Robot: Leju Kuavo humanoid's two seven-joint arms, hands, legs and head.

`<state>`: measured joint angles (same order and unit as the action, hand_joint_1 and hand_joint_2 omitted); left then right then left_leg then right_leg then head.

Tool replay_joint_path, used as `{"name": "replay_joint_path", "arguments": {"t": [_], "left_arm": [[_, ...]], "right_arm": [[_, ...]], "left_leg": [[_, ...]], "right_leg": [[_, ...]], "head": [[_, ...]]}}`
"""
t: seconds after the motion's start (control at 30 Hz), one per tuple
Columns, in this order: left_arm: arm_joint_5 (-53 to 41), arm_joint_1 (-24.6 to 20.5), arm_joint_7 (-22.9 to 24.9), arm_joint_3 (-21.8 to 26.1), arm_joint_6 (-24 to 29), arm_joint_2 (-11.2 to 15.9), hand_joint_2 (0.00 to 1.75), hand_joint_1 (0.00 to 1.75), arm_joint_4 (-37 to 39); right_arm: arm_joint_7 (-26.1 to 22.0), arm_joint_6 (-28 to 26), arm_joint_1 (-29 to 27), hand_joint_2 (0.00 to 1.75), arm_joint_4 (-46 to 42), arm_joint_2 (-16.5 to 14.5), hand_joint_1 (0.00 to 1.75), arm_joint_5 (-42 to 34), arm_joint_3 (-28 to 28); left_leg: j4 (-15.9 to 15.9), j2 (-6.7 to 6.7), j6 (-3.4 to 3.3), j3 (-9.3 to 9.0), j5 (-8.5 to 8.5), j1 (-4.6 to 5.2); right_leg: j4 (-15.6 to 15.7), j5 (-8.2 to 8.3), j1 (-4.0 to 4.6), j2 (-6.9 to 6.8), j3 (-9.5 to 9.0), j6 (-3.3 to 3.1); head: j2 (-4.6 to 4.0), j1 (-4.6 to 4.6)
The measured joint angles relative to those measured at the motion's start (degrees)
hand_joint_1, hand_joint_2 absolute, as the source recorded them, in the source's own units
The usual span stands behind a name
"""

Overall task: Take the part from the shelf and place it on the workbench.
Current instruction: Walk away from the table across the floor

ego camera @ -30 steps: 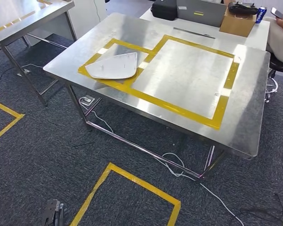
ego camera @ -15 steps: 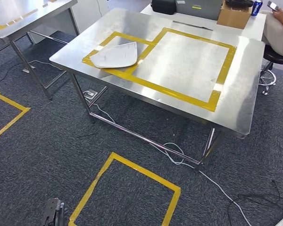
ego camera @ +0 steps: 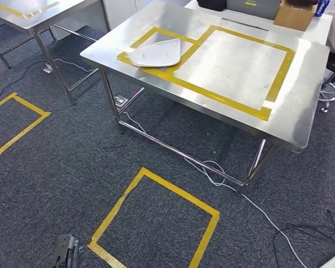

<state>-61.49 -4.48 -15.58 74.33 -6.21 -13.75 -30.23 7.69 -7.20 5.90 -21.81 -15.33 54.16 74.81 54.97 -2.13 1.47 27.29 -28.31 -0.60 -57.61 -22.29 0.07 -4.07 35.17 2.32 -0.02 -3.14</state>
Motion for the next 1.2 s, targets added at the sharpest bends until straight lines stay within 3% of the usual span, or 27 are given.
{"name": "replay_joint_path", "arguments": {"t": [0.07,0.13,0.2,0.23,0.27,0.3,0.37,0.43,0.5,0.57,0.6,0.67,0.73,0.77,0.8,0.87,0.93,0.97,1.03,1.1,1.17,1.2], "left_arm": [[0.0,0.5,0.3,0.1,0.3,0.0,0.00,0.00,0.0],[-0.1,0.5,0.4,0.2,0.4,-0.1,0.00,0.00,0.0],[-0.1,0.5,0.4,0.2,0.4,-0.1,0.00,0.00,0.0],[-0.2,0.6,0.4,0.2,0.4,-0.2,0.00,0.00,0.0],[-0.2,0.7,0.4,0.3,0.4,-0.2,0.00,0.00,0.0],[-0.2,0.7,0.4,0.3,0.4,-0.2,0.00,0.00,0.0],[-0.2,0.6,0.5,0.3,0.4,-0.3,0.00,0.00,0.0],[-0.2,0.4,0.5,0.3,0.4,-0.3,0.00,0.00,0.1],[-0.2,0.4,0.6,0.3,0.4,-0.3,0.00,0.00,0.2],[-0.2,0.5,0.7,0.4,0.5,-0.1,0.00,0.00,0.2],[-0.2,0.5,0.7,0.4,0.5,-0.1,0.00,0.00,0.3],[-0.2,0.3,0.8,0.4,0.5,0.0,0.00,0.00,0.4],[-0.2,0.3,0.8,0.4,0.5,0.0,0.00,0.00,0.6],[-0.2,0.4,0.9,0.4,0.5,0.1,0.00,0.00,0.8],[-0.2,0.5,1.0,0.4,0.5,0.2,0.00,0.00,0.8],[-0.2,0.4,1.1,0.4,0.5,0.3,0.00,0.00,1.0],[-0.2,0.0,1.1,0.4,0.5,0.3,0.00,0.00,1.2],[-0.2,-0.1,1.1,0.4,0.5,0.3,0.00,0.00,1.3],[-0.2,0.2,1.1,0.4,0.5,0.4,0.00,0.00,1.3],[-0.2,0.4,1.1,0.4,0.5,0.5,0.00,0.00,1.3],[-0.2,0.3,1.1,0.4,0.5,0.4,0.00,0.00,1.3],[-0.2,0.2,1.1,0.4,0.5,0.4,0.00,0.00,1.3]], "right_arm": [[0.1,0.0,-0.1,0.00,0.1,0.1,0.00,0.1,-0.1],[0.3,0.0,-0.2,0.00,0.2,0.1,0.00,0.2,-0.2],[0.3,0.0,-0.3,0.00,0.3,0.2,0.00,0.2,-0.2],[0.3,0.0,-0.4,0.00,0.4,0.2,0.00,0.2,-0.2],[0.3,0.0,-0.4,0.00,0.4,0.3,0.00,0.2,-0.2],[0.3,0.0,-0.4,0.00,0.5,0.3,0.00,0.2,-0.2],[0.3,0.0,-0.3,0.00,0.5,0.5,0.00,0.2,-0.2],[0.3,0.0,-0.3,0.00,0.6,0.6,0.00,0.3,-0.3],[0.3,-0.1,-0.3,0.00,0.6,0.6,0.00,0.3,-0.4],[0.2,-0.2,-0.3,0.00,0.6,0.6,0.00,0.4,-0.5],[0.1,-0.2,-0.3,0.00,0.6,0.7,0.00,0.4,-0.6],[0.0,-0.1,-0.4,0.00,0.6,0.7,0.00,0.4,-0.6],[-0.2,-0.1,-0.5,0.00,0.6,0.7,0.00,0.4,-0.6],[-0.3,0.0,-0.5,0.00,0.6,0.7,0.00,0.4,-0.7],[-0.4,0.0,-0.5,0.00,0.6,0.7,0.00,0.4,-0.7],[-0.6,0.1,-0.5,0.00,0.7,0.8,0.00,0.5,-1.0],[-0.6,0.1,-0.4,0.00,0.7,0.9,0.00,0.5,-1.2],[-0.7,0.1,-0.4,0.00,0.7,0.9,0.00,0.5,-1.2],[-0.6,0.1,-0.3,0.00,0.7,0.9,0.00,0.5,-1.4],[-0.6,0.1,-0.3,0.00,0.7,0.9,0.00,0.5,-1.6],[-0.6,0.1,-0.4,0.00,0.7,0.9,0.00,0.5,-1.6],[-0.6,0.1,-0.5,0.00,0.7,0.9,0.00,0.6,-1.6]], "left_leg": [[0.1,0.71,-0.99,0.54,0.62,0.03],[0.1,1.48,-1.70,1.30,1.38,0.15],[0.1,2.48,-1.93,2.12,2.04,0.43],[0.2,3.04,-1.96,2.43,2.32,0.57],[0.2,3.63,-1.95,2.63,2.54,0.68],[0.2,4.24,-1.91,2.74,2.72,0.76],[0.2,5.39,-1.69,2.97,2.99,0.83],[0.4,6.39,-1.15,3.50,3.36,0.72],[0.4,7.17,-0.46,4.04,3.72,0.53],[1.7,5.98,0.17,4.94,2.66,0.54],[3.9,4.94,0.50,6.04,1.19,0.53],[11.2,3.35,1.27,9.68,-2.67,0.35],[16.6,2.96,1.84,12.23,-4.24,0.07],[16.5,2.81,2.06,12.06,-3.44,-0.09],[14.4,2.49,2.25,10.84,-1.79,-0.24],[7.4,0.38,2.58,6.91,1.76,-0.43],[2.6,-1.37,1.86,4.58,2.93,-0.39],[1.9,-1.48,1.29,4.43,2.83,-0.28],[1.8,-0.41,0.12,4.78,2.86,-0.16],[1.7,0.59,-0.68,4.93,3.11,-0.19],[1.7,1.76,-1.20,5.11,3.27,-0.12],[1.7,2.42,-1.36,5.18,3.32,-0.03]], "right_leg": [[-2.2,-1.86,-0.28,1.05,1.01,0.57],[-8.8,-6.07,-0.37,2.96,3.58,0.97],[-15.6,-9.16,-0.25,3.72,5.99,0.90],[-16.7,-9.33,-0.15,3.89,6.00,0.68],[-15.2,-8.38,-0.03,4.05,4.79,0.37],[-11.7,-6.68,0.10,4.50,2.52,-0.03],[-3.5,-4.17,0.19,6.72,-2.24,-0.91],[0.3,-3.74,0.26,8.09,-4.24,-1.30],[0.7,-3.48,0.28,7.27,-4.27,-1.51],[1.2,-3.03,0.06,6.16,-4.30,-2.00],[1.5,-2.85,-0.08,5.50,-4.30,-2.18],[1.5,-2.78,-0.08,4.07,-4.13,-2.31],[1.5,-2.79,-0.10,2.60,-3.96,-2.29],[1.5,-2.81,-0.14,1.95,-3.92,-2.23],[1.4,-2.86,-0.20,1.36,-3.92,-2.11],[0.8,-3.16,-0.18,0.27,-3.84,-1.54],[0.0,-3.51,0.12,-0.65,-3.46,-0.82],[-0.2,-3.60,0.28,-1.15,-3.32,-0.52],[-0.4,-3.81,0.09,-1.71,-3.27,-0.02],[-3.0,-5.90,-0.22,0.23,-2.18,0.48],[-10.3,-9.81,-0.33,2.94,1.05,0.70],[-14.2,-11.33,-0.33,3.53,2.83,0.68]], "head": [[0.00,0.03],[0.00,0.05],[0.00,0.03],[0.00,0.03],[0.00,0.02],[0.00,0.02],[0.00,0.00],[0.00,-0.03],[0.00,-0.02],[0.00,-0.28],[0.00,-0.49],[0.00,-0.86],[0.00,-0.87],[0.00,-0.87],[0.00,-0.87],[0.00,-0.97],[0.00,-0.96],[0.00,-0.88],[0.00,-0.60],[0.00,-0.44],[0.00,-0.15],[0.00,-0.07]]}}
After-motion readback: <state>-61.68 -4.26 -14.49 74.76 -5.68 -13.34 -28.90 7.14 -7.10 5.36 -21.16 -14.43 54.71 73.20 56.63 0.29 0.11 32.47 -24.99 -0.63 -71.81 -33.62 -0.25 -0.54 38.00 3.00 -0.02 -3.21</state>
